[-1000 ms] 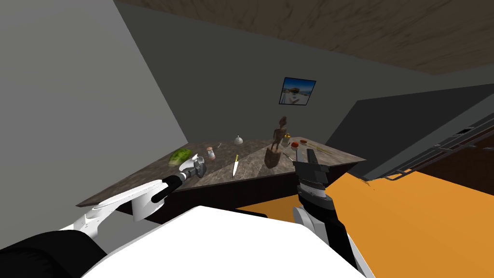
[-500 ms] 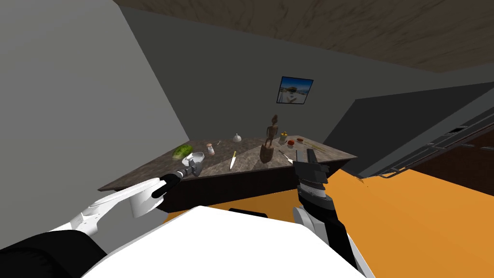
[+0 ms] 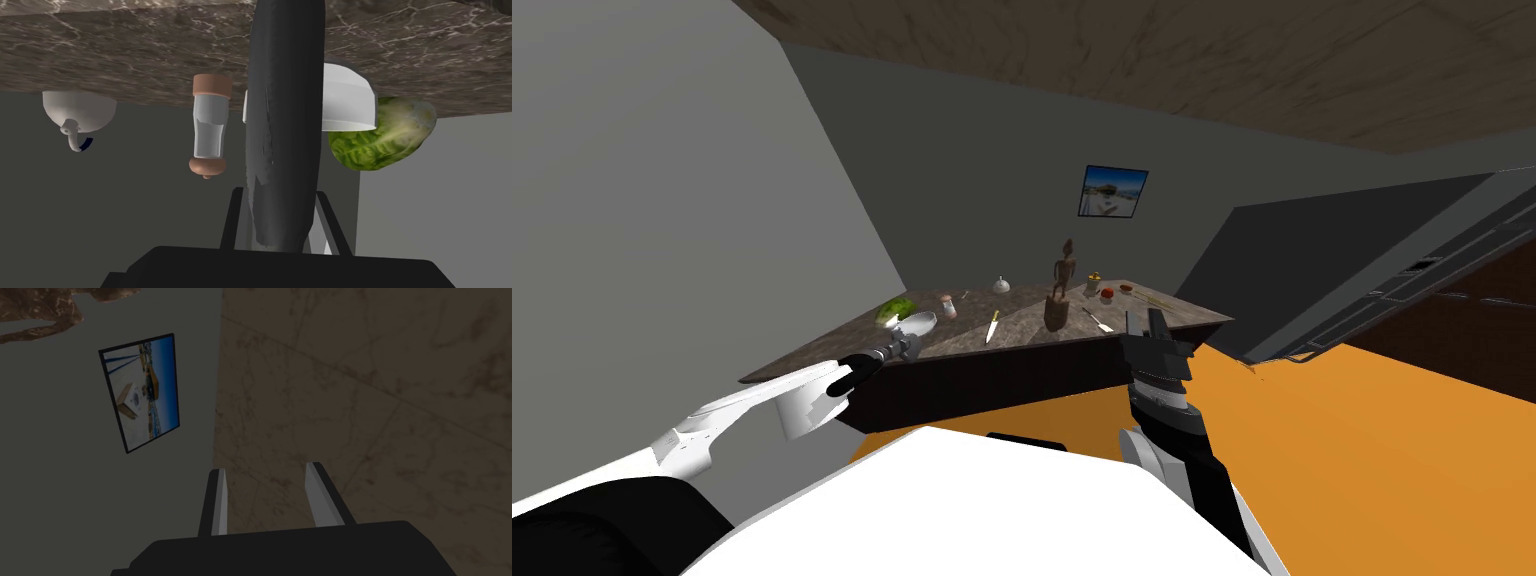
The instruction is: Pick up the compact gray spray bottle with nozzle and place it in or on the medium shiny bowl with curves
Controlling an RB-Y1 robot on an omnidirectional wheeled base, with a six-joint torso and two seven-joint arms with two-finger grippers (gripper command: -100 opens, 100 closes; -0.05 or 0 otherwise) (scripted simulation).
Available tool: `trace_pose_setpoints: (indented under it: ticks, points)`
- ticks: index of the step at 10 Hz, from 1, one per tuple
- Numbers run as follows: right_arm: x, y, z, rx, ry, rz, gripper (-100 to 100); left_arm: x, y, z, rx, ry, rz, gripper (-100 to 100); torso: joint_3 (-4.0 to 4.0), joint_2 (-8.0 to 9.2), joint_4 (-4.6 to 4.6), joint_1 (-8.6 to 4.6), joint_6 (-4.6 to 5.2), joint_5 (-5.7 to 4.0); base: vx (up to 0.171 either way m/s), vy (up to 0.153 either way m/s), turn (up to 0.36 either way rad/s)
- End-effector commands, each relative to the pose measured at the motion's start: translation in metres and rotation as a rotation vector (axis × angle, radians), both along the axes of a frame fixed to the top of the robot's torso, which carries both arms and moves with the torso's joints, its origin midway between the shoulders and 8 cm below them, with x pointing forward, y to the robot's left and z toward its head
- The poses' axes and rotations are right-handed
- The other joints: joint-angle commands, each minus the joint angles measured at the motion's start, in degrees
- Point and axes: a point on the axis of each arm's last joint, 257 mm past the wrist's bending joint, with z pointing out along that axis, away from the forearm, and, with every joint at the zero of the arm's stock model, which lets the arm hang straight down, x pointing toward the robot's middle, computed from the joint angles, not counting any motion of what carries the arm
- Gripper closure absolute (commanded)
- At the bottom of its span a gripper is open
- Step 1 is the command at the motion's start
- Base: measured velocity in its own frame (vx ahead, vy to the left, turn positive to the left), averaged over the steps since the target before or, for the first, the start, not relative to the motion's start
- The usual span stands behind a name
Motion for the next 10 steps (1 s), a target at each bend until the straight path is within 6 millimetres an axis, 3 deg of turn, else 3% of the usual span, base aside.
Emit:
trace_pose_setpoints:
  ticks: [1, 6, 10]
  points:
    - [0.000, 0.000, 0.000, 0.000, 0.000, 0.000, 0, -0.002, 0.016, 0.008, 0.001, 0.000, 0.046, 100, 0.00, 0.00, 0.00, 0.00, 0.00, 0.00, -0.057, -0.027, -0.027]
    - [0.000, 0.000, 0.000, 0.000, 0.000, 0.000, 0, 0.001, 0.044, 0.039, 0.001, -0.004, 0.142, 100, -0.16, -0.30, -0.04, 0.35, 0.04, 0.06, -0.022, 0.027, -0.052]
    - [0.000, 0.000, 0.000, 0.000, 0.000, 0.000, 0, 0.011, 0.049, 0.065, 0.001, -0.010, 0.168, 100, -0.26, -0.48, -0.07, 0.62, 0.07, 0.11, 0.019, 0.104, -0.074]
